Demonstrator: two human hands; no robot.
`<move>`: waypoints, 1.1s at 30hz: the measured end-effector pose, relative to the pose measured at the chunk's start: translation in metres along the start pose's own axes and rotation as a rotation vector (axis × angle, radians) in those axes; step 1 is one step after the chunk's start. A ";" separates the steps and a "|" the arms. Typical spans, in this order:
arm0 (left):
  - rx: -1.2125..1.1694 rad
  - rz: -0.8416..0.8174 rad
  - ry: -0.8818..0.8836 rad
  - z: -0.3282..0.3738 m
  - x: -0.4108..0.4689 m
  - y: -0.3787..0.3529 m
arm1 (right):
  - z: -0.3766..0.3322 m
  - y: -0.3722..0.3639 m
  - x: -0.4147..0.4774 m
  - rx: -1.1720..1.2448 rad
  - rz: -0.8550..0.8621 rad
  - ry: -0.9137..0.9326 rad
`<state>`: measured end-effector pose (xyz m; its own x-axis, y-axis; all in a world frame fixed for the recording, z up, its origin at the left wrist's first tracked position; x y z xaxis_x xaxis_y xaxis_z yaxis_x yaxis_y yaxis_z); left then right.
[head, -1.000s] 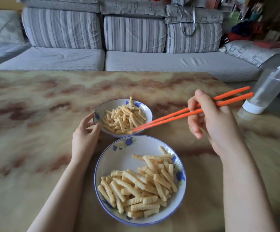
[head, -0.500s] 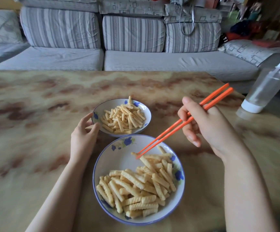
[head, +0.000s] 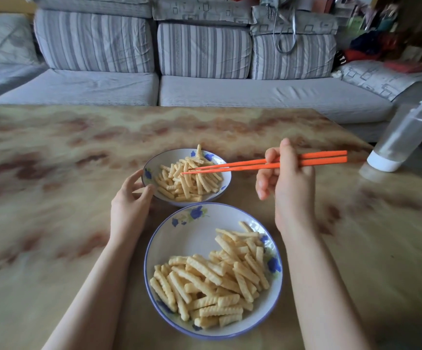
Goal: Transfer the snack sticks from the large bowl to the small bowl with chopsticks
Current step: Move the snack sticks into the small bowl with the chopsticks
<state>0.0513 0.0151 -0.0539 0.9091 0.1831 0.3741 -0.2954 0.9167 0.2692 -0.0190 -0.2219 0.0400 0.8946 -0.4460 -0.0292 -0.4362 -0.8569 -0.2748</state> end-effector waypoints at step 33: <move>-0.011 -0.003 -0.008 -0.002 0.001 -0.001 | -0.043 0.052 -0.017 -0.520 -0.158 -0.112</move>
<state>0.0532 0.0153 -0.0557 0.9078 0.1775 0.3801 -0.2894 0.9210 0.2609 -0.0608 -0.2701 0.0680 0.9456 -0.2957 -0.1355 -0.2612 -0.9385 0.2256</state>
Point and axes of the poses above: each hand's wrist, its own x-axis towards the middle knuckle, its own y-axis out of the back of the hand, z = x × y, the point moved 3 cm from there along x, towards the middle knuckle, and after that the axes turned 14 degrees about -y, right-handed, at the moved point
